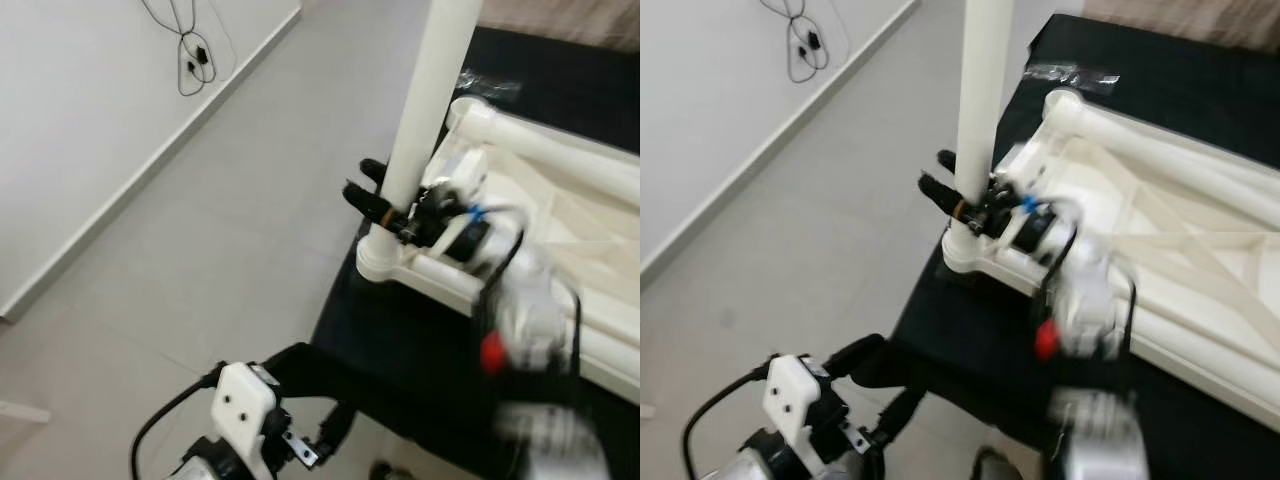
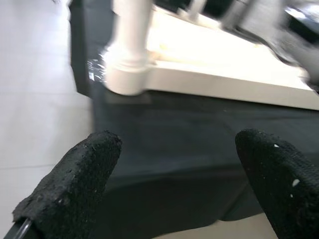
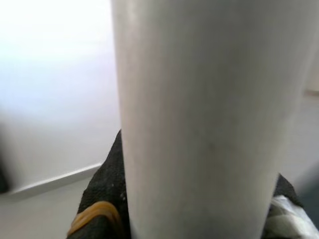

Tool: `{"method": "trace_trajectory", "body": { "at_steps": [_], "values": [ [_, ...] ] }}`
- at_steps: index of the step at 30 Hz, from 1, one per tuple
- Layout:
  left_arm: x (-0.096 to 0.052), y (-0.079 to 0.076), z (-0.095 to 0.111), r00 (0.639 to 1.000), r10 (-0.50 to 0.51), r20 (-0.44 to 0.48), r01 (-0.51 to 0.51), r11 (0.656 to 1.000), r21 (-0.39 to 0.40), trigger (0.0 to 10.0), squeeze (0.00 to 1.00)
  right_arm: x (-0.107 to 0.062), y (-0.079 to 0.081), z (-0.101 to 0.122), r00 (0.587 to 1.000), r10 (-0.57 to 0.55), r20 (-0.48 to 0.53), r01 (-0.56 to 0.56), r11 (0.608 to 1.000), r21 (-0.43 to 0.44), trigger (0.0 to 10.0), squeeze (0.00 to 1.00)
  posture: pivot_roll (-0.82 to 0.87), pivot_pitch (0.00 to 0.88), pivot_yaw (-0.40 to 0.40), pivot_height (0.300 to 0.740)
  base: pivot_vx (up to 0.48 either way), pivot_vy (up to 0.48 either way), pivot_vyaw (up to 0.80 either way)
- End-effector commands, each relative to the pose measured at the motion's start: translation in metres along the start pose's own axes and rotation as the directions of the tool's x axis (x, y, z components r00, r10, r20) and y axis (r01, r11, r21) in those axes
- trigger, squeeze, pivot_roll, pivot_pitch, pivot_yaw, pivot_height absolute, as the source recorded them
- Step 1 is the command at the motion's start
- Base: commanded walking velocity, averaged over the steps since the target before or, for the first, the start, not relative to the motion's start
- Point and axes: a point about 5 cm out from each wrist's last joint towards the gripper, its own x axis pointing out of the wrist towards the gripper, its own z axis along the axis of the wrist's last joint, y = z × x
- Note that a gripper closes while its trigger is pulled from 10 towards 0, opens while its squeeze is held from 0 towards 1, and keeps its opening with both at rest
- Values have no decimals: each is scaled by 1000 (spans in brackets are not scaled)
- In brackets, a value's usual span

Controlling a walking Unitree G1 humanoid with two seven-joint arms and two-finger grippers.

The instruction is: Building children table

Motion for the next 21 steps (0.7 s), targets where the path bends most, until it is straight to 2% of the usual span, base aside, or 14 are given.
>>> {"method": "trace_trajectory", "body": {
  "at_steps": [1, 3, 4, 5, 8, 11, 12, 13, 14, 15, 18, 19, 20, 21],
  "values": [
    [-2, 4, -7, 999, 9, -31, -10, 1000, -17, 10000, 0, -48, -28, -73, 874, -219, -433, 233, 972, -21, 0, 0, 119, 266, 49, 740, 0, 0, 0],
    [0, 7, -8, 1000, 6, -31, -6, 1000, -17, 10000, 0, -49, -23, -70, 885, -206, -418, 216, 976, -23, 0, 0, 119, 254, 54, 740, 0, 0, 0],
    [2, 9, -9, 1000, -2, -31, 1, 1000, -17, 10000, 0, -44, -13, -65, 903, -179, -390, 184, 983, -23, 0, 0, 116, 250, 53, 740, 0, 0, 0],
    [6, 11, -11, 999, -14, -29, 13, 1000, -18, 10000, 0, -31, 14, -60, 922, -100, -374, 109, 994, 2, 0, 0, 111, 236, 50, 740, 0, 0, 0],
    [9, 13, -12, 1000, -9, -26, 8, 1000, -15, 10000, 0, -22, 34, -59, 930, -48, -365, 70, 996, 49, 0, 0, 115, 221, 41, 740, 0, 0, 0],
    [9, 14, -12, 1000, 0, -22, 0, 1000, -10, 10000, 0, -19, 38, -58, 934, -22, -358, 48, 997, 66, 0, 0, 116, 218, 38, 740, 0, 0, 0],
    [10, 14, -12, 1000, 8, -19, -8, 1000, -7, 10000, 0, -15, 41, -57, 936, 20, -350, 11, 996, 87, 3255, 0, 116, 211, 32, 740, 0, 0, 0],
    [10, 14, -12, 1000, 13, -17, -13, 1000, -6, 10000, 0, -9, 41, -54, 943, 88, -321, -53, 992, 115, 10000, 0, 113, 207, 30, 740, 0, 0, 0],
    [10, 14, -12, 1000, 13, -17, -13, 1000, -6, 10000, 0, -9, 41, -54, 943, 88, -321, -53, 992, 115, 10000, 0, 113, 207, 30, 740, 0, 0, 0],
    [10, 14, -13, 1000, 14, -16, -14, 1000, -7, 10000, 0, -3, 40, -46, 952, 156, -262, -114, 979, 168, 10000, 1000, 113, 209, 24, 740, 0, 0, 0],
    [11, 13, -13, 1000, 12, -15, -12, 1000, -10, 10000, 0, 8, 39, -30, 948, 286, -141, -248, 939, 237, 10000, 1000, 114, 209, 23, 740, 0, 0, 0],
    [10, 12, -13, 1000, 8, -12, -8, 1000, -15, 10000, 0, 9, 40, -9, 885, 464, -31, -444, 863, 242, 10000, 1000, 116, 210, 26, 740, 0, 0, 0],
    [10, 11, -13, 1000, 6, -12, -6, 1000, -17, 10000, 0, 10, 35, -1, 844, 536, 4, -524, 825, 212, 10000, 1000, 126, 217, 25, 740, 0, 0, 0],
    [10, 11, -13, 1000, 6, -12, -6, 1000, -17, 10000, 0, 10, 35, -1, 844, 536, 4, -524, 825, 212, 10000, 1000, 126, 217, 25, 740, 0, 0, 0]
  ]
}}
